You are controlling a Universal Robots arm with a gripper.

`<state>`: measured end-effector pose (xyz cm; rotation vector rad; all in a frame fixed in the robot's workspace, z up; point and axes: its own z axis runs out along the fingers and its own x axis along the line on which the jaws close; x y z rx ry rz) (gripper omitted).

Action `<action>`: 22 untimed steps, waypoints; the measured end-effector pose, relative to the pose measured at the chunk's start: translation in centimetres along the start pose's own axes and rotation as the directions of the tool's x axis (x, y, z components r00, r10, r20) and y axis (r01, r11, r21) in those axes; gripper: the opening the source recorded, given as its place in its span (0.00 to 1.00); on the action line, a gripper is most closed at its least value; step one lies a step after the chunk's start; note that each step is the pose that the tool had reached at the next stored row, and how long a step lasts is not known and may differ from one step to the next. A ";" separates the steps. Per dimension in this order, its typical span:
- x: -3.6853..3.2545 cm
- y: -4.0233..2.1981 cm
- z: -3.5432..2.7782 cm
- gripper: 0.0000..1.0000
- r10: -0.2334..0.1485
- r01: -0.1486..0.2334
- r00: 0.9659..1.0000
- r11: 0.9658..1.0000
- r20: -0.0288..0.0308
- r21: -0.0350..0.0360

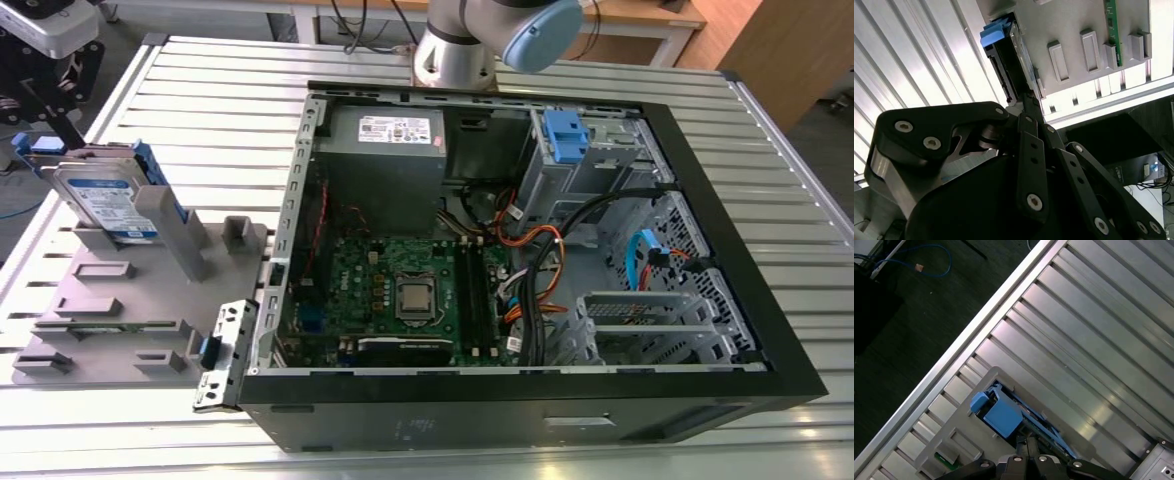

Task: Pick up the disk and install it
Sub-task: 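Pick up the disk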

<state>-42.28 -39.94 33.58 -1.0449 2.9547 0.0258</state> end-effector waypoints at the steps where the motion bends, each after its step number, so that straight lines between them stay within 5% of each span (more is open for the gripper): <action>1: 0.00 0.00 0.00 0.11 0.000 0.000 1.000 1.000 0.000 0.000; 7: 0.00 0.00 0.03 0.11 -0.038 0.038 0.999 0.999 0.000 0.000; 12: 0.00 0.00 0.07 0.11 -0.128 0.128 0.992 0.992 -0.002 -0.002; 17: 0.00 0.00 0.12 0.11 -0.218 0.218 0.976 0.976 -0.003 -0.003; 22: 0.00 0.00 0.17 0.11 -0.306 0.306 0.952 0.952 -0.003 -0.004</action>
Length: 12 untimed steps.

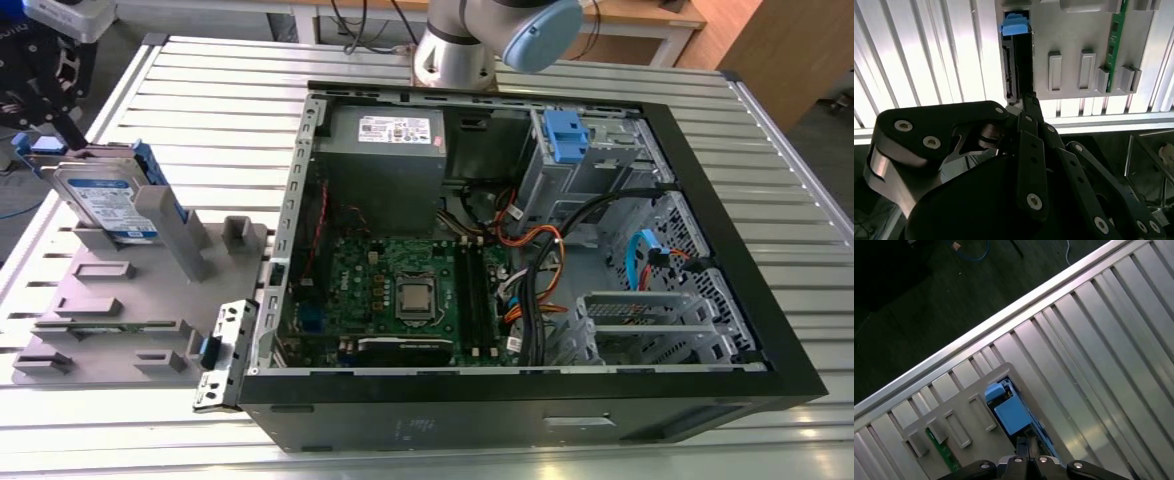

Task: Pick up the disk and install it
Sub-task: 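Pick up the disk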

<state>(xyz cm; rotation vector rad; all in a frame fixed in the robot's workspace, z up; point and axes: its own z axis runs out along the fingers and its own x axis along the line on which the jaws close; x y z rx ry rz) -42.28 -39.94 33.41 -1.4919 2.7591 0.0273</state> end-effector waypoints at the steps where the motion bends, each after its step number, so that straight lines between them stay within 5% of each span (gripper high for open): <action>1: 0.00 0.00 0.01 0.11 -0.017 0.017 1.000 1.000 0.000 0.000; 5: 0.00 0.00 0.05 0.11 -0.090 0.090 0.996 0.996 -0.001 -0.001; 12: 0.00 0.00 0.07 0.11 -0.196 0.196 0.981 0.981 -0.002 -0.003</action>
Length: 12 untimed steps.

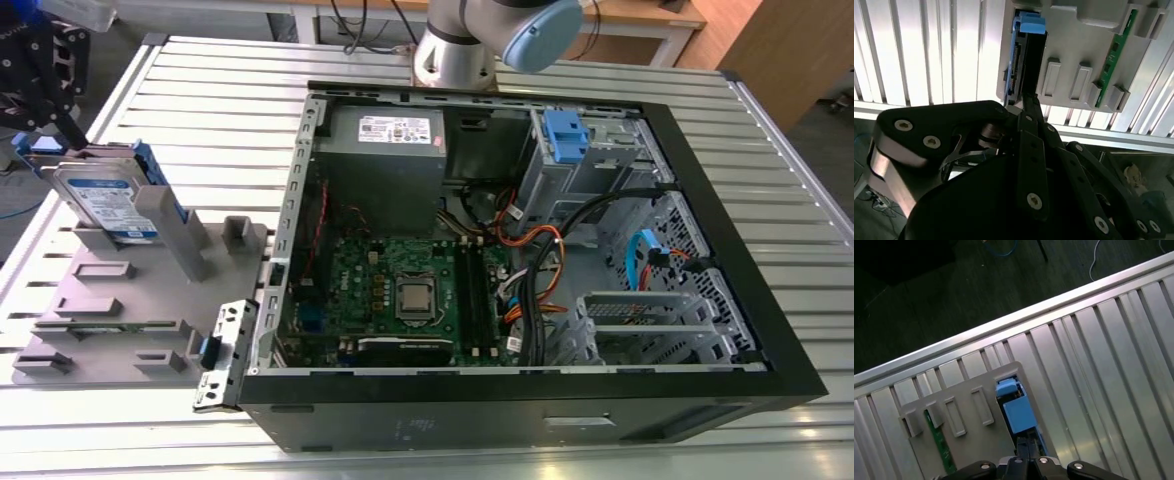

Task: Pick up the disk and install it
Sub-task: 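Pick up the disk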

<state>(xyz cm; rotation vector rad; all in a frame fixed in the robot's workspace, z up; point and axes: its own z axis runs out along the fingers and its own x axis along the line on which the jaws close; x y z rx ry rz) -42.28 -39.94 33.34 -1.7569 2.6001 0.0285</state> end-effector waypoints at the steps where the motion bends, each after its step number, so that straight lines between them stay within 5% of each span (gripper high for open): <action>1: 0.00 0.00 0.00 0.11 -0.011 0.011 1.000 1.000 0.000 0.000; 8: 0.00 0.00 -0.03 0.11 -0.060 0.060 0.998 0.998 0.002 -0.002; 12: 0.00 0.00 -0.04 0.11 -0.112 0.112 0.994 0.994 0.001 -0.003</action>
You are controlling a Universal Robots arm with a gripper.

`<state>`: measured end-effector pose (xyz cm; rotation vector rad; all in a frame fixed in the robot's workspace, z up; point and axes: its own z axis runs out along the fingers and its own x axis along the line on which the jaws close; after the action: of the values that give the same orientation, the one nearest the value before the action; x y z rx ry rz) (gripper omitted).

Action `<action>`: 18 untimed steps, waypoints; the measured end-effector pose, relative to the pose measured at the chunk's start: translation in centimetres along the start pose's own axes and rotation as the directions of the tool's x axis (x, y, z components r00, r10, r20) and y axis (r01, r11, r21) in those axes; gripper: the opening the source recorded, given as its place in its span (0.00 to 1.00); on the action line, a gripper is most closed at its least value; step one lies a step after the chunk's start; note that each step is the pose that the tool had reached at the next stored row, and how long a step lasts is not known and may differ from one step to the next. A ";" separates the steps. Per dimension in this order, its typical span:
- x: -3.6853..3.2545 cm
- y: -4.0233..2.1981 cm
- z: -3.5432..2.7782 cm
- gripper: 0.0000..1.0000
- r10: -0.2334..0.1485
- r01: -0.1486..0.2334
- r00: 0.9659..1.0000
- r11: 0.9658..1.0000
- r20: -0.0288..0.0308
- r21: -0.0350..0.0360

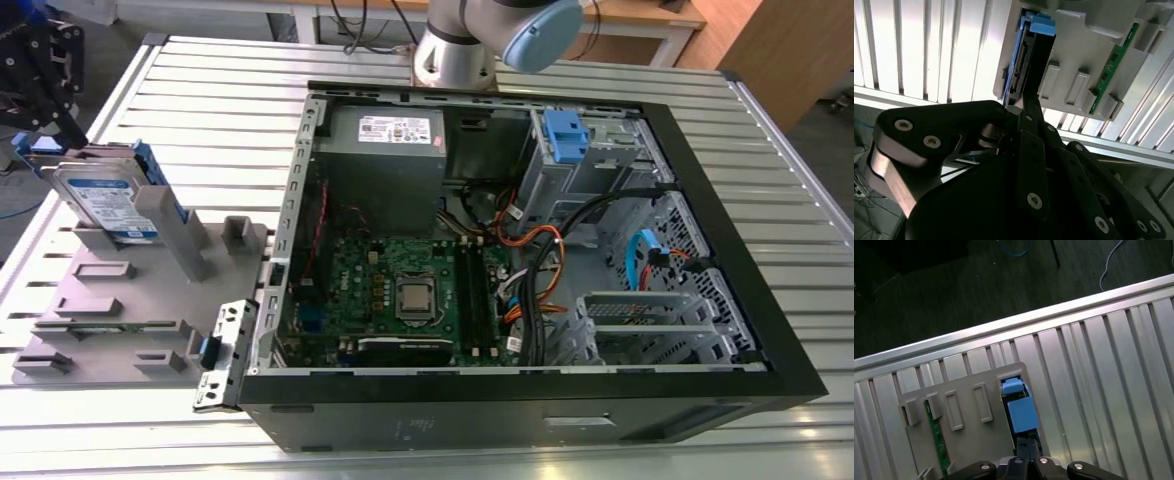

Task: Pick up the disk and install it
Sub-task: 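Pick up the disk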

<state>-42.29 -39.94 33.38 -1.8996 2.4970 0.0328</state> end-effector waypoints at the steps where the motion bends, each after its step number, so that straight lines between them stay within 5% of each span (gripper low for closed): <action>1: 0.00 0.00 0.00 0.11 -0.016 0.016 1.000 1.000 0.000 0.000; 6: 0.00 0.00 0.00 0.11 -0.103 0.103 0.995 0.995 -0.001 -0.002; 12: 0.00 0.00 0.02 0.11 -0.200 0.200 0.980 0.980 -0.003 -0.003; 18: 0.00 -0.01 0.02 0.11 -0.199 0.198 0.980 0.980 -0.003 -0.003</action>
<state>-42.28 -39.94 33.36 -2.1407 2.2966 0.0332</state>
